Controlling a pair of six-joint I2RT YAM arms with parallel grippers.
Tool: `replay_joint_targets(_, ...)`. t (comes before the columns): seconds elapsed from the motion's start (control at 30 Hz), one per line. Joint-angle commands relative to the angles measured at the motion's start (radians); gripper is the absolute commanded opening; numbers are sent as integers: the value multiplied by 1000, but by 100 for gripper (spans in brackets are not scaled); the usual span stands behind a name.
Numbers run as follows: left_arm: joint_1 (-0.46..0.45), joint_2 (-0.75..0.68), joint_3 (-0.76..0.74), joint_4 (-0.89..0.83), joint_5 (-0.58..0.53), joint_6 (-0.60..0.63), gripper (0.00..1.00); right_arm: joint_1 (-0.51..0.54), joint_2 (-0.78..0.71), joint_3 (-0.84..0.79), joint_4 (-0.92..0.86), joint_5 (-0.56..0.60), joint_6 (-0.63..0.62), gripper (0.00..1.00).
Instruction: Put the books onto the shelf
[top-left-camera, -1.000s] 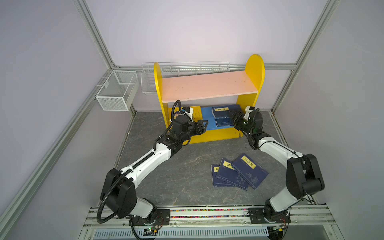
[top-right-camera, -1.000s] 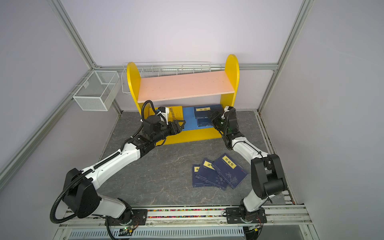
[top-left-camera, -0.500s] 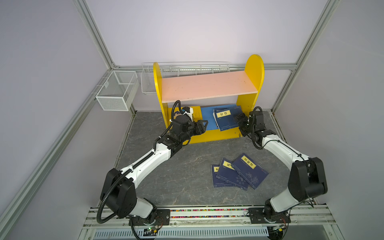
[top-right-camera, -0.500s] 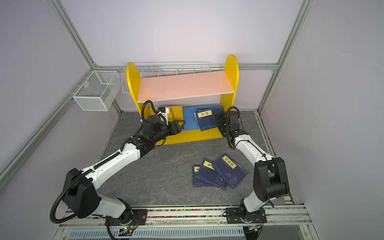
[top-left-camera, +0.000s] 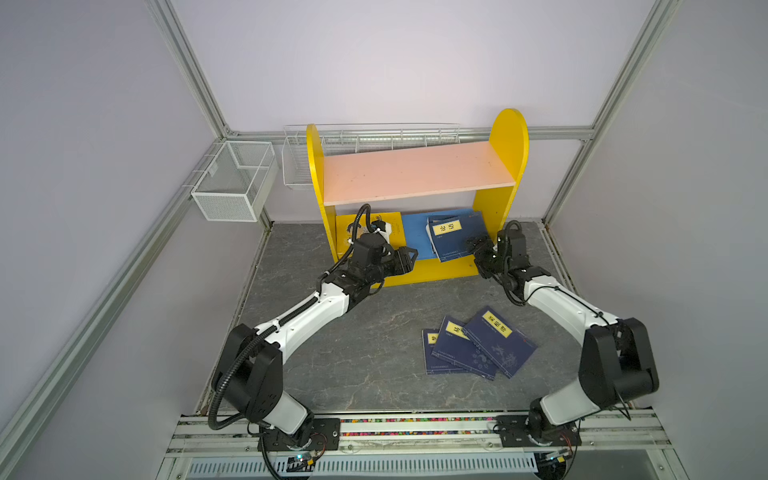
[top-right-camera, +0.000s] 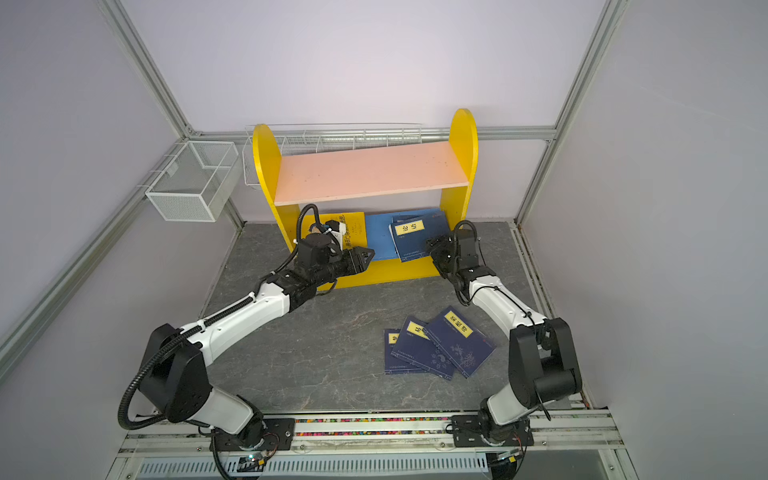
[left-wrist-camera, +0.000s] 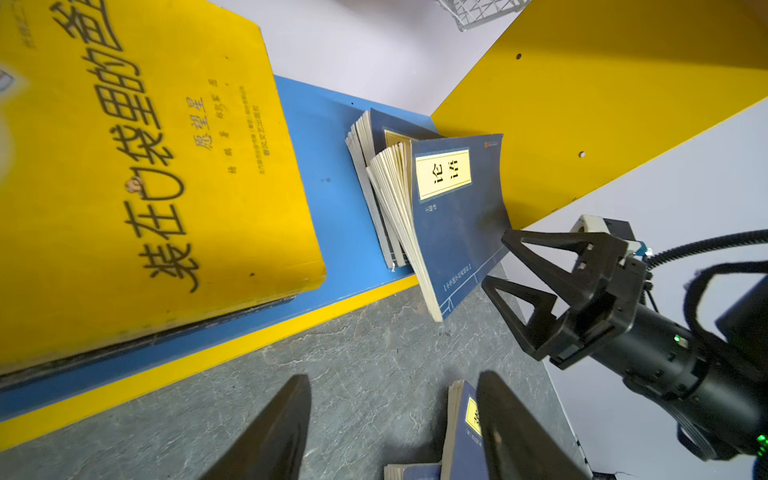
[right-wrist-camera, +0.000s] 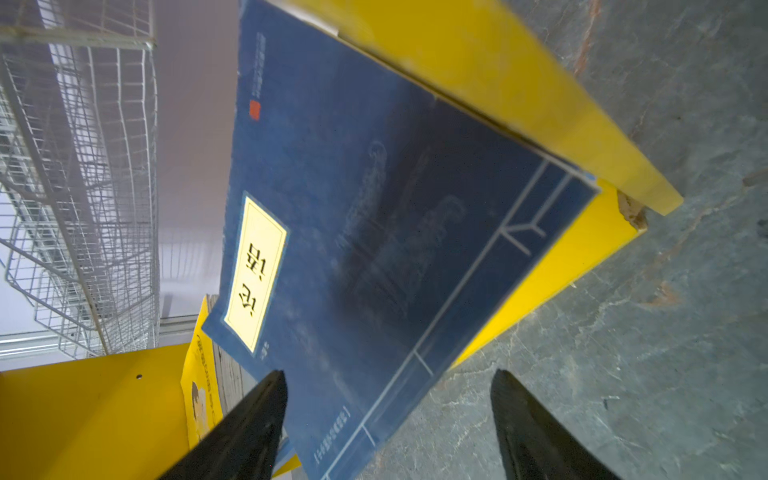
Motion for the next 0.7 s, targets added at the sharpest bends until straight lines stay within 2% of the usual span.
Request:
replay_joint_targets(0.0, -5, 0, 24, -3, 10, 15, 64, 20, -98, -24, -88, 47, -55, 80)
replay_joint_targets(0.1, -5, 0, 24, -5, 8, 16, 64, 29, -140, -41, -154, 57, -132, 77)
replay_joint_targets(0.17, -5, 2, 26, -5, 8, 16, 64, 35, -153, -42, -187, 32, -199, 70)
replay_joint_targets(0.2, -5, 3, 27, -6, 7, 15, 64, 39, -156, -33, -231, 38, -223, 63)
replay_joint_targets(0.27, -5, 4, 27, -6, 5, 15, 64, 50, -144, -8, -295, 29, -297, 40)
replay_joint_targets(0.33, -5, 4, 29, -7, 2, 15, 64, 66, -113, 28, -381, 26, -353, 27)
replay_joint_targets(0.43, -5, 12, 32, -7, 1, 7, 64, 95, -76, 31, -373, 0, -372, 22)
replay_joint_targets(0.67, -5, 1, 20, -6, -14, -4, 64, 156, 25, 88, -332, 54, -371, 19)
